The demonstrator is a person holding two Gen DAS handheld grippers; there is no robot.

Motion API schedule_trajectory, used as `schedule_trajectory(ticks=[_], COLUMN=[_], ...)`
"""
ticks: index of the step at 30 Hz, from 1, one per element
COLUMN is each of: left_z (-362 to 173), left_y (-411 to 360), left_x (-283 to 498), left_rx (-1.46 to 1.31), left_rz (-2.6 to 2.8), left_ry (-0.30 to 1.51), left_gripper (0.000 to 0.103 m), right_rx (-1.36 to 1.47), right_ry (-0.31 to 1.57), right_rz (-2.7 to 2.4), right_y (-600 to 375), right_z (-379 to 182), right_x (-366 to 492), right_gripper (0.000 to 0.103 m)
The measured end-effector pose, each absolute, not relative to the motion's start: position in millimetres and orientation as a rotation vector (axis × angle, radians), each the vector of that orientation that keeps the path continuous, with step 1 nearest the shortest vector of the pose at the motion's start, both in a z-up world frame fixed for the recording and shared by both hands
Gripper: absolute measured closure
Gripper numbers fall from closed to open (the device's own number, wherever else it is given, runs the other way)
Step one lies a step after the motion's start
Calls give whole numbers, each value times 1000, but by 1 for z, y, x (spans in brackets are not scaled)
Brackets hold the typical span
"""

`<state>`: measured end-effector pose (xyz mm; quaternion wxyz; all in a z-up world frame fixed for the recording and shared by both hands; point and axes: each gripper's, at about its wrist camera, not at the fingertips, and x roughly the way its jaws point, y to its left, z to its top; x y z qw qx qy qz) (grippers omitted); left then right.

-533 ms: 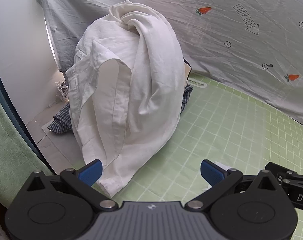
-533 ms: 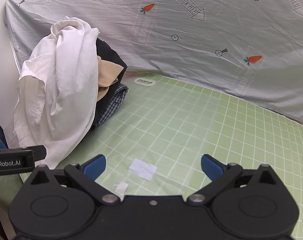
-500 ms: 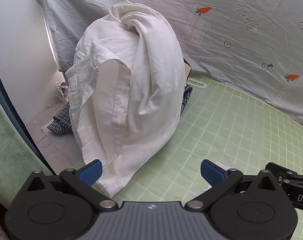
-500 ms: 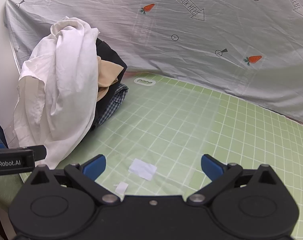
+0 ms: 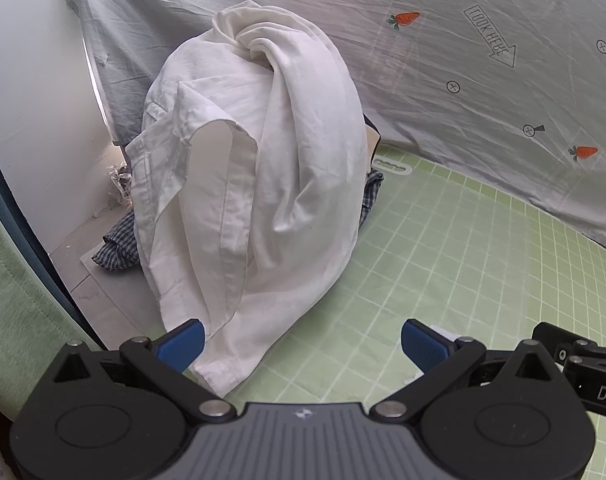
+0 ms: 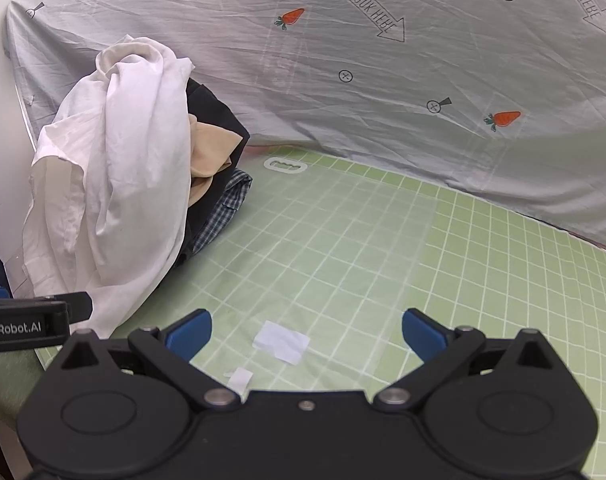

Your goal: Fold clothes

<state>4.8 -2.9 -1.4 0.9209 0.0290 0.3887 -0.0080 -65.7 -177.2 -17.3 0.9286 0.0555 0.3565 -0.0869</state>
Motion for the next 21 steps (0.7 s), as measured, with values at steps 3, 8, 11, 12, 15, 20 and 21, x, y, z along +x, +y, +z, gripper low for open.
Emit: schedule_trajectory(ticks=[3, 8, 11, 12, 15, 20, 21], left_z=[-1, -1, -1, -1, -2, -2, -2], left_y=[-3, -4, -3, -3, -3, -2, -2], left_x=[6, 6, 6, 6, 7, 7, 6], left_rx=[57, 60, 61, 61, 62, 60, 60], left_rz=[-16, -19, -23, -24, -27, -29, -30], left_ry=[799, 799, 798, 799, 803, 799, 798], left_gripper=[0, 0, 0, 0, 0, 0, 0], right_rx=[113, 112, 112, 112, 112, 111, 111], right_ry=[733, 735, 736, 735, 735, 735, 735], right_rz=[-176, -174, -176, -179, -184, -183, -182], right_y=[-177, -179, -179, -177, -174, -174, -174], right_z=[-18, -18, -18, -18, -19, -19, -19], right_x=[-65, -65, -64, -64, -63, -63, -63], right_gripper=[0, 0, 0, 0, 0, 0, 0])
